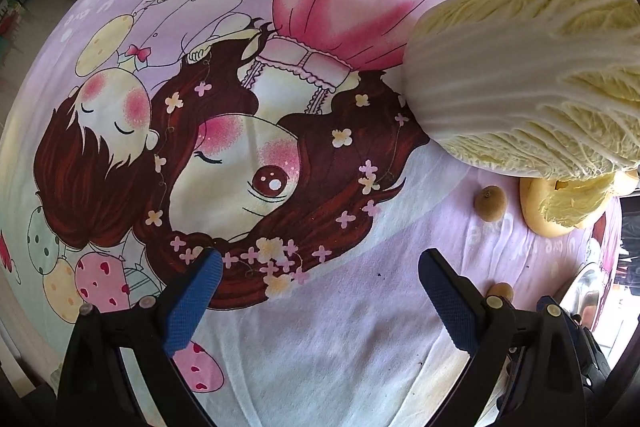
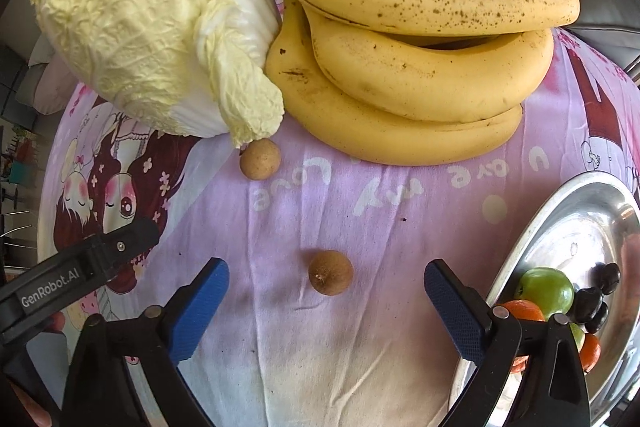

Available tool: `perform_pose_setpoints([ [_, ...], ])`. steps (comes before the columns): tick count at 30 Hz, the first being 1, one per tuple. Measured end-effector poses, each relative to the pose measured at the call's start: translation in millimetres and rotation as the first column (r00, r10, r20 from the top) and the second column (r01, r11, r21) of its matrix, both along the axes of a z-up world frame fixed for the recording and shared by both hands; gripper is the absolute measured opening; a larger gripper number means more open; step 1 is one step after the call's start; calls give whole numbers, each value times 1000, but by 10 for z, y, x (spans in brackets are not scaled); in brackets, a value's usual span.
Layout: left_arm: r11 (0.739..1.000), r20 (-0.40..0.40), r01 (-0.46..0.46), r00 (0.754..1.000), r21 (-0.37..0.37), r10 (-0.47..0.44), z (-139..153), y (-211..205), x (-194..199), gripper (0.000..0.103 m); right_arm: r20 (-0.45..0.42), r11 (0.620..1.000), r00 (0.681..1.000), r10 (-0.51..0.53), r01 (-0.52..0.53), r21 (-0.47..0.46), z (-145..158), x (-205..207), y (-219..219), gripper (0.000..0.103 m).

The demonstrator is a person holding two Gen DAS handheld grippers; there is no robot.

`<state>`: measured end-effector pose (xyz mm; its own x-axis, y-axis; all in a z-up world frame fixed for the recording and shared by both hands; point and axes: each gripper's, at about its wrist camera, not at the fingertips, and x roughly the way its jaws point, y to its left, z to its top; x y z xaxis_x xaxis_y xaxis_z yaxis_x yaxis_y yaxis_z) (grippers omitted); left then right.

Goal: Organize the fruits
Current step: 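Open both grippers to release the fruit and move toward the brown longans, then close the right gripper on a brown longan while the left gripper grasps another longan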

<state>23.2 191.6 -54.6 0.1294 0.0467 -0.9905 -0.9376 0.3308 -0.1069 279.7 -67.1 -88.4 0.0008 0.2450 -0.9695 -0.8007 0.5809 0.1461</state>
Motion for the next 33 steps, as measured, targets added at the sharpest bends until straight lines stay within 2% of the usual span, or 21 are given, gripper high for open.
perform_pose_setpoints([
  [4, 1000, -1, 1, 1000, 2, -1, -14, -28, 22, 98, 0, 1000, 1000, 0, 0, -10, -66, -40, 28, 84],
  [11, 1000, -4, 9, 1000, -5, -9, -78, -50, 63, 98, -12, 1000, 1000, 9, -9, -23, -159, -50, 26, 49],
  [17, 999, 15, 17, 1000, -40, -17, -85, -97, 70, 98, -18, 1000, 1000, 13, -13, -14, -200, -12, 4, 27],
  [21, 995, 49, 11, 999, -94, -6, -117, -120, 134, 98, -28, 1000, 999, 16, -16, -3, -226, 48, -5, 27],
  [27, 994, 100, 46, 994, -104, -36, -137, -183, 342, 98, -28, 1000, 1000, 9, -9, 14, -202, 228, -54, 27],
  [31, 991, 118, 113, 987, -66, -105, -110, -288, 588, 97, -32, 1000, 999, -16, 17, 18, -187, 390, -130, 27],
  [33, 989, 120, 148, 982, -25, -144, -86, -351, 719, 92, -34, 999, 999, -26, 27, 19, -197, 465, -168, 27],
])
